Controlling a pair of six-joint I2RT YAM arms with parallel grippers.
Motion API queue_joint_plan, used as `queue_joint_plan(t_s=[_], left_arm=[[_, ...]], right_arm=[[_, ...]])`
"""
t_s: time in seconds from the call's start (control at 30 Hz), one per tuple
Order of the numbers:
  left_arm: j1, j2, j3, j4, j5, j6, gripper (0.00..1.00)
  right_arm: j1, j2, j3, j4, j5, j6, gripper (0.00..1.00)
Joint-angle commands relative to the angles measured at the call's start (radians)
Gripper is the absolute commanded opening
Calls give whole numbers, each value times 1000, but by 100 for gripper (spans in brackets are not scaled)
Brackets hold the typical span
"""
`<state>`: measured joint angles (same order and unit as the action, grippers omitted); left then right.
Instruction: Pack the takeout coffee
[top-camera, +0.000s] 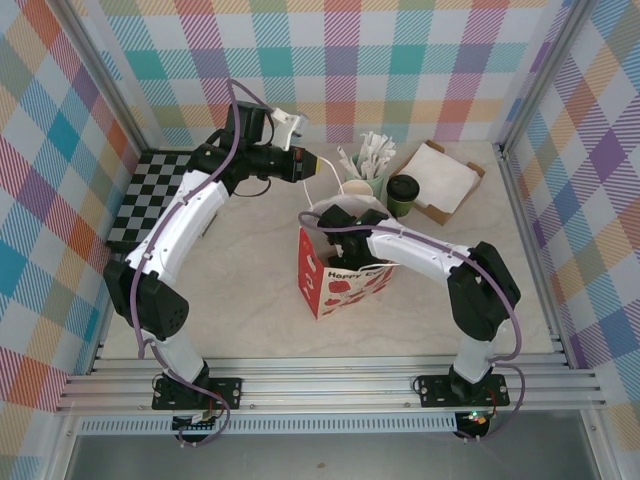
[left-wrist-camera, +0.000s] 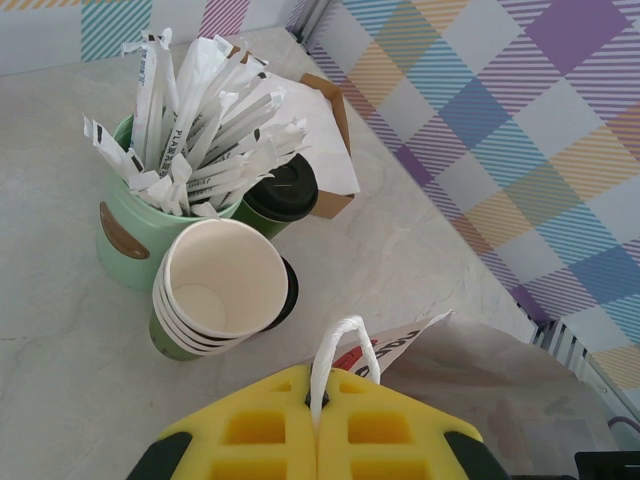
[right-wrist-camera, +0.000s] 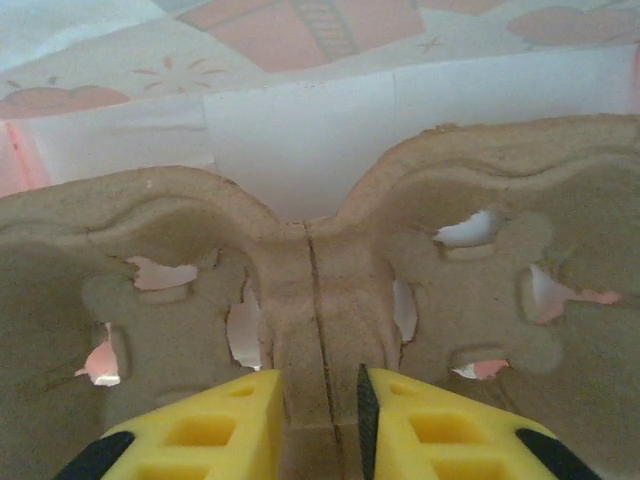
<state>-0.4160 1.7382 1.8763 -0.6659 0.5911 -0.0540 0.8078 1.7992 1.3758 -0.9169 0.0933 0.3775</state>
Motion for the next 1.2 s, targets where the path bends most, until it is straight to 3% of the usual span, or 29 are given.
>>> queue_joint_plan(t_s=[0.0, 0.53, 0.7, 0.93, 1.17], left_arm=[[-3, -24, 0, -3, 9, 23, 0], [-3, -16, -5, 0, 27, 16, 0], [-4, -20, -8, 0, 23, 17, 0], [-4, -23, -13, -3, 12, 21, 0], [-4, -25, -16, -6, 6, 19, 0]], right_arm=[[8, 30, -21, 20, -21, -19, 24], [10, 98, -11, 0, 7, 2, 27], [12, 57, 36, -31, -11, -11, 34], [12, 24, 40, -21, -35, -3, 53], [13, -4, -23, 39, -42, 23, 45]])
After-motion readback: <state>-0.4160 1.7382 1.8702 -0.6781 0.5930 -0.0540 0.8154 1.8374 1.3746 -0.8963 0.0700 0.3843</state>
